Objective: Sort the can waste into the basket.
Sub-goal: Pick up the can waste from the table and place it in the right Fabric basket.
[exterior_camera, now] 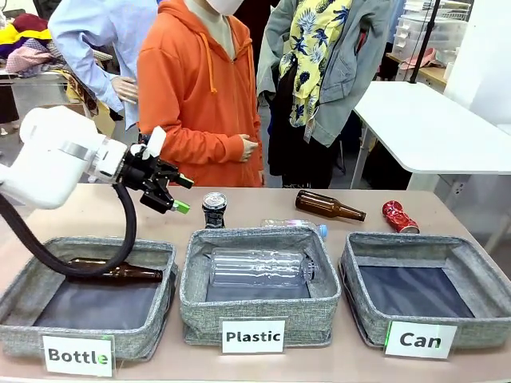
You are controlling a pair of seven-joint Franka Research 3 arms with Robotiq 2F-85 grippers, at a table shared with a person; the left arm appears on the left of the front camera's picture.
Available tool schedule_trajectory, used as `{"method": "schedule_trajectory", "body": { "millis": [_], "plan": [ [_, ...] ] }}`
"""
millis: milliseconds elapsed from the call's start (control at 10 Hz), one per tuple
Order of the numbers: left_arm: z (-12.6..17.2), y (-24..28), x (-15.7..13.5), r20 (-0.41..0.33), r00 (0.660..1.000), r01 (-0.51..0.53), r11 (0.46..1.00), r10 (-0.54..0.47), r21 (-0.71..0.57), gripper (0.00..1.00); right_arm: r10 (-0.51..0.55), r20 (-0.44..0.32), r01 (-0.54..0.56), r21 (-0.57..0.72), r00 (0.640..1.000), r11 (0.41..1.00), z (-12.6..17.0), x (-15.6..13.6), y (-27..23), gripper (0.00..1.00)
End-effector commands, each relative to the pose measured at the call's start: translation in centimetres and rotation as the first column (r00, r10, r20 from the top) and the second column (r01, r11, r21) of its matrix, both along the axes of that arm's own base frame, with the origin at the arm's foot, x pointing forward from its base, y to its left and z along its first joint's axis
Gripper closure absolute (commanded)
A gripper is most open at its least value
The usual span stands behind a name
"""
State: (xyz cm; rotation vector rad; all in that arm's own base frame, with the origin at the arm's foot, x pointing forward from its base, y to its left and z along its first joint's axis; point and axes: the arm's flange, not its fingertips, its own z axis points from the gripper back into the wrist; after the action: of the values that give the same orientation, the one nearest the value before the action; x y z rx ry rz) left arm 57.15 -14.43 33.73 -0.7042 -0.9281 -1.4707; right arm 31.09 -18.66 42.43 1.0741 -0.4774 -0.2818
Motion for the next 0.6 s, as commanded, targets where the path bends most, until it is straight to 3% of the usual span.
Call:
{"method": "schedule_trajectory", "body": {
  "millis": [0, 500],
  "plan": [
    [-1.0, -0.2, 0.6, 0.046, 0.999, -0.007, 0.997, 0.011, -0.077, 0.00, 0.000, 0.043, 0.000, 0.013, 0.999, 1.000, -0.1, 0.3, -0.1, 0.00],
    [-2.9, -1.4, 1.1, -0.020, 1.000, 0.022, 0.998, -0.023, -0.060, 0.00, 0.000, 0.043, 0.000, 0.013, 0.999, 1.000, -0.1, 0.3, -0.1, 0.00]
  ]
}}
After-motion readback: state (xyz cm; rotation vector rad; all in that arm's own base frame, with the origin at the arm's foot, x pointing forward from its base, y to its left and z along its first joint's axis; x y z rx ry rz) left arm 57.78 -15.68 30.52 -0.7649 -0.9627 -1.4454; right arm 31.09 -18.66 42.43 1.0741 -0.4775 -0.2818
